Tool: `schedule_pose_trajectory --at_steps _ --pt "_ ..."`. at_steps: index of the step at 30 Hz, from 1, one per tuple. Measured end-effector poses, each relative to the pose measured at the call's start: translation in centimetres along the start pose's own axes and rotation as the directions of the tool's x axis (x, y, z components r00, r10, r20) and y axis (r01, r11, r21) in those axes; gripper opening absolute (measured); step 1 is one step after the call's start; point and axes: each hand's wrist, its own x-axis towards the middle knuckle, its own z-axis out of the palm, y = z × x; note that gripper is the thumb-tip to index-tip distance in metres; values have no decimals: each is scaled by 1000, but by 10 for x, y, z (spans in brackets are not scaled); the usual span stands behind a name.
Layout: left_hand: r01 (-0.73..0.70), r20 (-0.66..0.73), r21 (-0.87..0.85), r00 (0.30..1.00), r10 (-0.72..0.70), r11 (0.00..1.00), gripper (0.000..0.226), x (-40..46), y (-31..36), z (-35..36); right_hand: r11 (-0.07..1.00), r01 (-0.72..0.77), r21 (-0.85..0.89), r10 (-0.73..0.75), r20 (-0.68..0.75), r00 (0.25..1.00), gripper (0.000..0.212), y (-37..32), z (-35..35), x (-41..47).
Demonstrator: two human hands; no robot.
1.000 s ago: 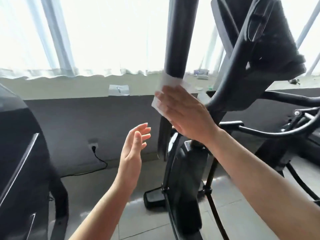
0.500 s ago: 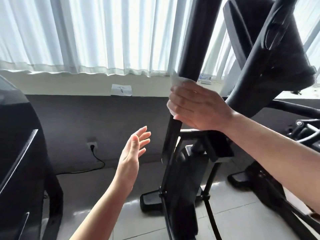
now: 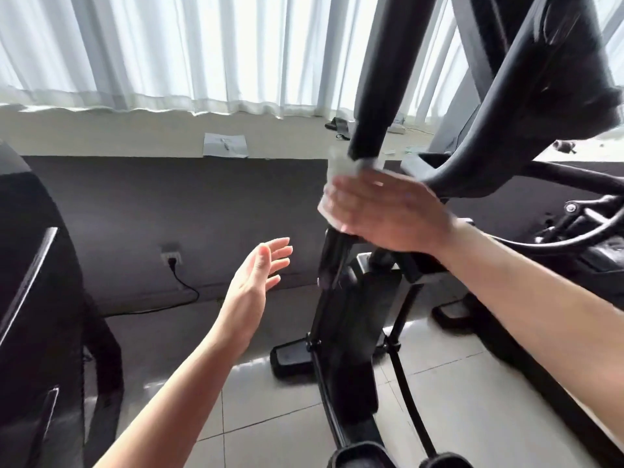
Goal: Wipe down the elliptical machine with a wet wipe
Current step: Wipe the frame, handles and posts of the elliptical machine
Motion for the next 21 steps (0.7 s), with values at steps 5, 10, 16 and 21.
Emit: schedule_pose_trajectory --at_steps 5,10,16,21 --pt "18 12 -32 1000 -18 999 46 6 -7 5 943 -244 225 269 -88 959 15 19 2 18" --pt "57 13 -47 998 -57 997 47 15 -16 0 969 -91 232 81 54 995 21 -69 7 -11" --pt "111 -21 -18 994 -112 994 44 8 -31 0 955 263 138 -282 136 950 37 -115 20 -35" --pt "107 -56 -9 993 -108 994 42 0 -29 12 841 519 -151 -512 87 855 35 -85 16 -27"
